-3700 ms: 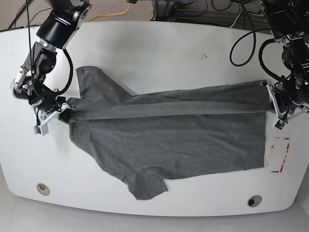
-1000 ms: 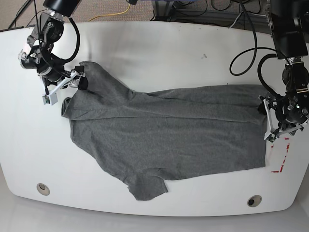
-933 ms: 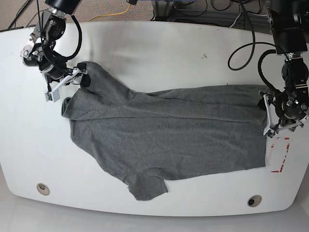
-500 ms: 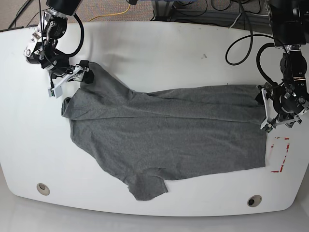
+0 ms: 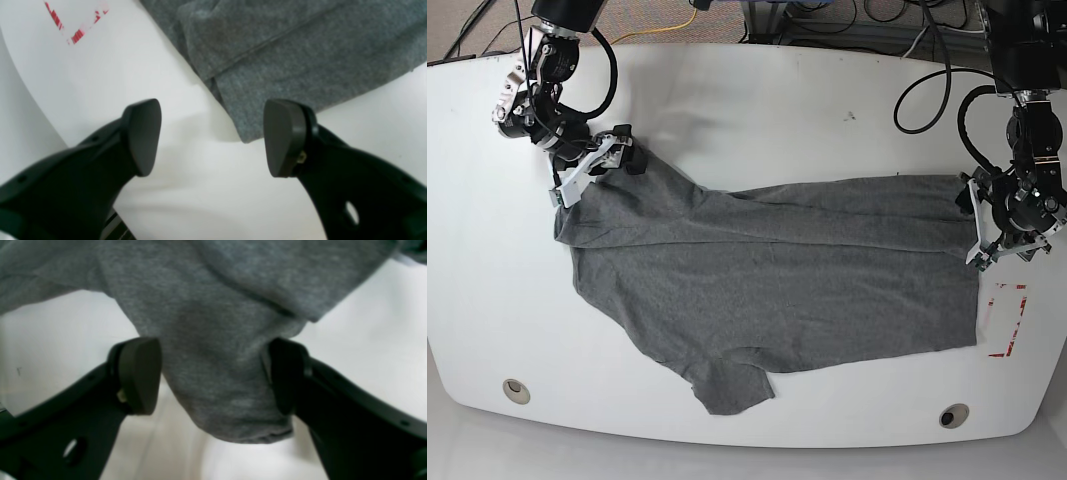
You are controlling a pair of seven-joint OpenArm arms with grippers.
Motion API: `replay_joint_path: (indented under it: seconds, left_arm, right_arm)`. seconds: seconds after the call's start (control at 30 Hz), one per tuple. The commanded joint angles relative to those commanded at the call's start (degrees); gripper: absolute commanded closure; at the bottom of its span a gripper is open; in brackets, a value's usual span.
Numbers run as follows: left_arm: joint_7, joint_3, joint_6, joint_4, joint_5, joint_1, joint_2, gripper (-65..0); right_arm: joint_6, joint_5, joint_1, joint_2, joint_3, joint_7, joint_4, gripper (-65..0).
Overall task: Layout the t-shirt on the table in an organized manner, then fold the t-shirt properly
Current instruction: 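Open the right gripper and move it down along the shirt's side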
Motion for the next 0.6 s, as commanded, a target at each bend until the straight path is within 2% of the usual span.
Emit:
replay_joint_path:
  seconds: [0.1, 0.13, 0.27, 0.33, 0.37, 0.6]
  left_arm:
    - [0.0, 0.0, 0.0, 0.0, 0.0, 0.0, 0.0, -43.3]
    - [0.0, 0.0, 0.0, 0.0, 0.0, 0.0, 0.0, -43.3]
    - [0.0, 0.0, 0.0, 0.0, 0.1, 0.0, 0.0, -43.3]
    - [0.0, 0.0, 0.0, 0.0, 0.1, 0.0, 0.0, -43.3]
    - [0.0, 0.0, 0.0, 0.0, 0.1, 0.0, 0.0, -43.3]
    - [0.0, 0.0, 0.0, -0.1, 0.2, 0.0, 0.0, -43.3]
  right_arm:
    - [0.00, 0.0, -0.1, -0.2, 0.0, 0.0, 0.2, -42.8]
    - [0.00, 0.0, -0.1, -0.2, 0.0, 0.0, 0.2, -35.8]
    - [0.00, 0.0, 0.1, -0.3, -0.7, 0.0, 0.2, -1.4]
    - [0.00, 0.1, 0.1, -0.1, -2.1, 0.0, 0.3, 0.0]
    - [0.09, 0.6, 0.2, 0.0, -2.7, 0.0, 0.6, -1.7]
    - [-0.26, 10.3, 1.3, 0.1, -6.3, -0.3, 7.5, -0.5]
